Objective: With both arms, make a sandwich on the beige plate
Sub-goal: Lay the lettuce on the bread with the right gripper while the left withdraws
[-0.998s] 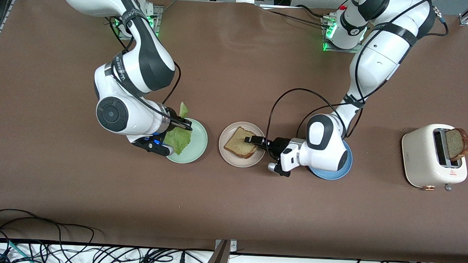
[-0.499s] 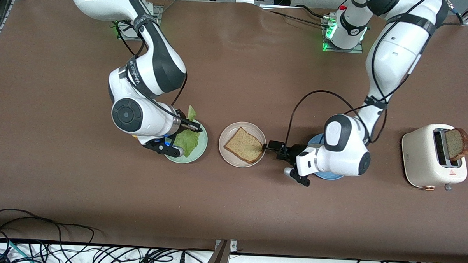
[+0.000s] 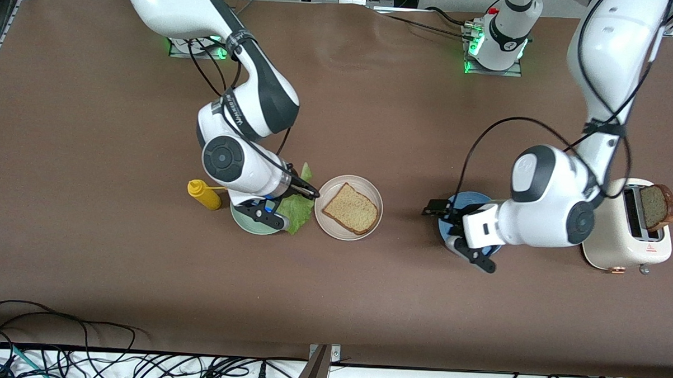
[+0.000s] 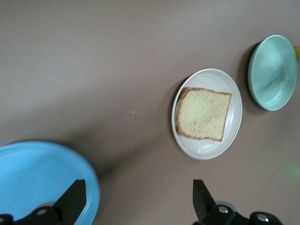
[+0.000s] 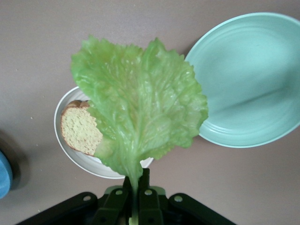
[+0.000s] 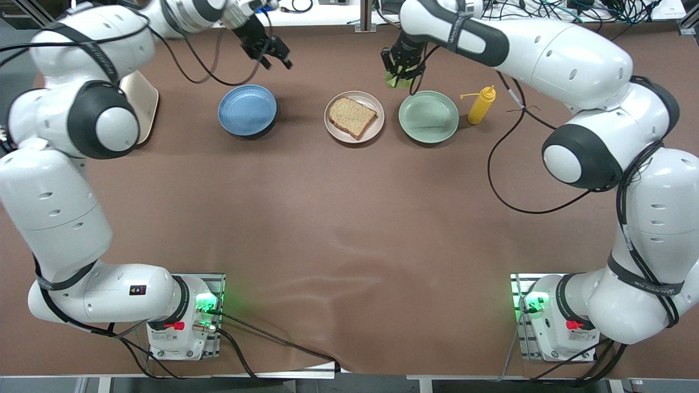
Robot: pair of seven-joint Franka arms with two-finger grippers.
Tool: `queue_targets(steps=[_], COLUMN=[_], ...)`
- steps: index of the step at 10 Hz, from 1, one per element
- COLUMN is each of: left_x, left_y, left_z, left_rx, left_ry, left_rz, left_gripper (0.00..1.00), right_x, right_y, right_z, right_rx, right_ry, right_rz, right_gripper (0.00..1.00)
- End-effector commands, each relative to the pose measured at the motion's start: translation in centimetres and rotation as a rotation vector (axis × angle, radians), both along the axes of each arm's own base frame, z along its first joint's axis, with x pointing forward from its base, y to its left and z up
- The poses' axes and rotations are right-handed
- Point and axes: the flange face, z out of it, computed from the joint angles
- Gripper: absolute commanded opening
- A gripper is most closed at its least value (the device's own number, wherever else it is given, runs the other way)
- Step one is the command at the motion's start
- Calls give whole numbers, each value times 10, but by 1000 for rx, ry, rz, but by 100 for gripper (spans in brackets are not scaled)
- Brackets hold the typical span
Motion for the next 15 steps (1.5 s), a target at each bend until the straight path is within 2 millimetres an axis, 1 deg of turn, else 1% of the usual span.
queue_targets(steps=[1,2,3,4,5,6,7,8,9,10,11,12,13,14,15], left_x=[-18,-23,-27,-31,-35,-36,-39,-41,-44,-42,-39,-37,-36,-35,-35], left_y=[12,16,19,25,28,31,35,42,45,53,54,59,66,67,68], left_z=[63,82,100,118,130,134,149,158,160,162,179,182,183,183,185], left_rx=[192,233,276,341,381,390,392,399,401,408,394,385,385,386,388], left_ry=[-35,-55,-83,-118,-133,-135,-155,-160,-144,-144,-176,-179,-179,-178,-180], left_rz=[48,54,48,34,41,52,62,75,77,86,98,106,119,127,138], left_gripper=[100,100,100,100,100,100,100,100,100,100,100,100,100,100,100], right_x=[-8,-17,-19,-31,-40,-41,-42,-44,-45,-47,-49,-47,-42,-34,-23], right_y=[40,62,71,89,102,104,105,108,109,108,104,97,81,62,33], right_z=[-24,-41,-55,-70,-87,-92,-96,-95,-94,-91,-91,-75,-58,-40,-19], right_rx=[45,53,65,65,66,70,68,69,66,53,22,10,-21,-50,-75], right_ry=[-59,-83,-104,-112,-127,-132,-128,-126,-114,-104,-66,-45,-12,12,51], right_rz=[-73,-80,-101,-87,-76,-77,-88,-87,-105,-103,-90,-86,-80,-86,-93], right_gripper=[0,0,0,0,0,0,0,34,65,94,100,100,100,100,100])
